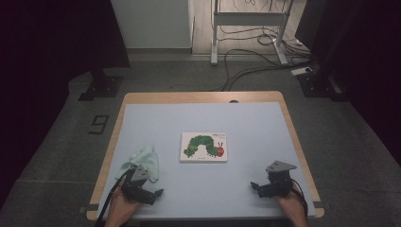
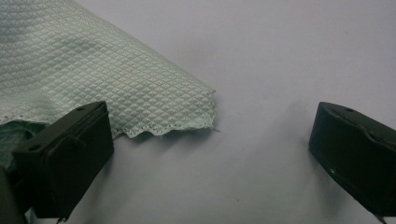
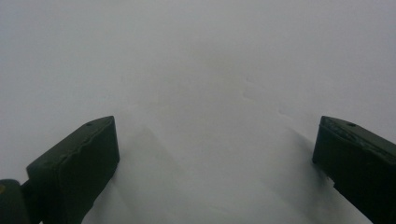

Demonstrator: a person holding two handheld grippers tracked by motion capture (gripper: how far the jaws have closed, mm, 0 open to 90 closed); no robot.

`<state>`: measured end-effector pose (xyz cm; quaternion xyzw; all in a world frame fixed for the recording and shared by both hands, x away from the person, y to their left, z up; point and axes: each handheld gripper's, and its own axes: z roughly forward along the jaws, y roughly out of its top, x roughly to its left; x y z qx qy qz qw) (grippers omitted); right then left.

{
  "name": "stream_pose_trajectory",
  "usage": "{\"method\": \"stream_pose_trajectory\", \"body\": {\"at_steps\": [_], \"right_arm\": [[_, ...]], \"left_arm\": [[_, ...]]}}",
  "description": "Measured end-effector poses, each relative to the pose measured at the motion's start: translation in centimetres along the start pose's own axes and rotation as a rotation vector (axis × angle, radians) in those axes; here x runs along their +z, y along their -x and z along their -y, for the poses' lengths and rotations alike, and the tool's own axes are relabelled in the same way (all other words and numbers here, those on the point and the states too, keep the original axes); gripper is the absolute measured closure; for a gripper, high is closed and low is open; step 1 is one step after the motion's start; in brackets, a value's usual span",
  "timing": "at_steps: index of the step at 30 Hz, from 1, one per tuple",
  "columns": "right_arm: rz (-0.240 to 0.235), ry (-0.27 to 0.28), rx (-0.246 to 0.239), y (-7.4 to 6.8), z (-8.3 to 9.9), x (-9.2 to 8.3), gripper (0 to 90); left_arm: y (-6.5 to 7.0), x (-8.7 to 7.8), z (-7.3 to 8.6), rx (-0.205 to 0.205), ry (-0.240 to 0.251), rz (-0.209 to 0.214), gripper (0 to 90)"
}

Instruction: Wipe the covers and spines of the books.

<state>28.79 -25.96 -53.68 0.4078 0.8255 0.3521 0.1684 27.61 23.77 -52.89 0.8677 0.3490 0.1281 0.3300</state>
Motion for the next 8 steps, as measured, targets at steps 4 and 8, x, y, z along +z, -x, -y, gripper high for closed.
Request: {"method": "stream_pose_trajectory", "body": {"at_steps": [4, 8], "right_arm": [[0.001, 0.001, 0.0, -0.02, 0.03, 0.01, 0.0], [0.0, 0.002, 0.0, -0.01, 0.05, 0.01, 0.0]], "left_arm": [[0.03, 0.0, -0.01, 0.002, -0.001, -0.002, 0.0], [0.19, -0.05, 0.03, -0.018, -0.002, -0.011, 0.0]]}}
